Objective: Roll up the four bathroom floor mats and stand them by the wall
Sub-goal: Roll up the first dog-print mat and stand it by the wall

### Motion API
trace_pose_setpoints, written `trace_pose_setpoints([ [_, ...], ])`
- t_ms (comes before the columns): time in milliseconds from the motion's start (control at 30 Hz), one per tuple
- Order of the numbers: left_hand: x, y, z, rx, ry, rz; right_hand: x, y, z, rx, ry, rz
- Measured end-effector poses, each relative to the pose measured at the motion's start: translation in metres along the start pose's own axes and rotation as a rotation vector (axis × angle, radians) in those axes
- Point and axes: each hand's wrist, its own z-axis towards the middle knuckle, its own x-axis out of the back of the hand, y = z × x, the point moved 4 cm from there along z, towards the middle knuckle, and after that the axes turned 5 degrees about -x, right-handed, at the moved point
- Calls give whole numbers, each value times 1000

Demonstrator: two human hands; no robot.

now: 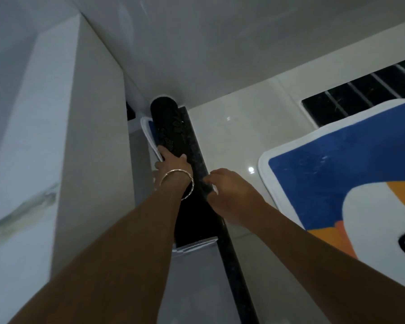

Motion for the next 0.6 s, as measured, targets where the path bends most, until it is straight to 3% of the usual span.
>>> trace_pose_setpoints([
  [133,1,2,-3,-12,-37,17,-5,-3,-1,6,-7,-15],
  [267,0,4,-14,-8,-74,35,-3,-5,-3,64,103,-103],
  [600,8,-6,-34,-113,-118,89,19,11,-13,-74,2,-225],
])
